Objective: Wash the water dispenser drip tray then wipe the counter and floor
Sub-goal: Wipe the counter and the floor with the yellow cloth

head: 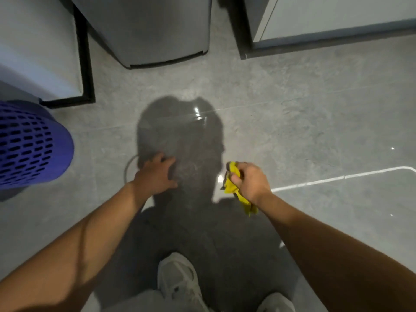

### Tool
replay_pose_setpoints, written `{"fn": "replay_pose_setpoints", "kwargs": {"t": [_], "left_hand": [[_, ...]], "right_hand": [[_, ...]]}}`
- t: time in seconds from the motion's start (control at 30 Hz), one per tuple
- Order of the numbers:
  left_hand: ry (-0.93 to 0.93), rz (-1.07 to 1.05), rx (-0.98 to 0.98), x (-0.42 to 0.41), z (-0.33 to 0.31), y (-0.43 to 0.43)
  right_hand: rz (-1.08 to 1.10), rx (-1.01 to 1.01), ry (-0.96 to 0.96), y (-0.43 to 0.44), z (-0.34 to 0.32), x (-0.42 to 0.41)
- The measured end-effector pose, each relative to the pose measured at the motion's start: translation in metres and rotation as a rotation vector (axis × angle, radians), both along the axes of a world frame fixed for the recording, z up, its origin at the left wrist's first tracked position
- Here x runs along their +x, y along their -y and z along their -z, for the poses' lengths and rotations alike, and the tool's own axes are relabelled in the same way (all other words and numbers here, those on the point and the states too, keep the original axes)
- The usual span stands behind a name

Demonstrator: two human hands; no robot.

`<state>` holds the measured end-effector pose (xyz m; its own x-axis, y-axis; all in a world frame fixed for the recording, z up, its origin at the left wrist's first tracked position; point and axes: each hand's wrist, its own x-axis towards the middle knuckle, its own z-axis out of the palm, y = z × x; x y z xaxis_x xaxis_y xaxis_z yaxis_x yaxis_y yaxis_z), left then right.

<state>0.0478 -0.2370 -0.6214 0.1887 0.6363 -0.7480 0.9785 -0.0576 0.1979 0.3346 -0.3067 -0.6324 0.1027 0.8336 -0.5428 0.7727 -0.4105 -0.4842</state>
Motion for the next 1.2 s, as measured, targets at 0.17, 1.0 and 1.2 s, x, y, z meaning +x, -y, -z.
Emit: {"fn": "replay_pose_setpoints", "kwargs": {"t": [0.17,1.0,1.2], "left_hand": [[0.012,-0.002,-0.249,-0.004,-0.111,0.015],[0.291,-0.248,-0.096,0.173,-0.777,-0.024],[0.39,-0.385,-0.008,0.255,-0.812,-0.089]], "right_hand": [[0.479,-0.314,-0.186,0.05,-0.113,0.026],[0.916,-0.077,-0.756,-0.018,-0.794,0.165],[0.765,-0.018,-0.789,-0.113,-0.826,0.273]]}}
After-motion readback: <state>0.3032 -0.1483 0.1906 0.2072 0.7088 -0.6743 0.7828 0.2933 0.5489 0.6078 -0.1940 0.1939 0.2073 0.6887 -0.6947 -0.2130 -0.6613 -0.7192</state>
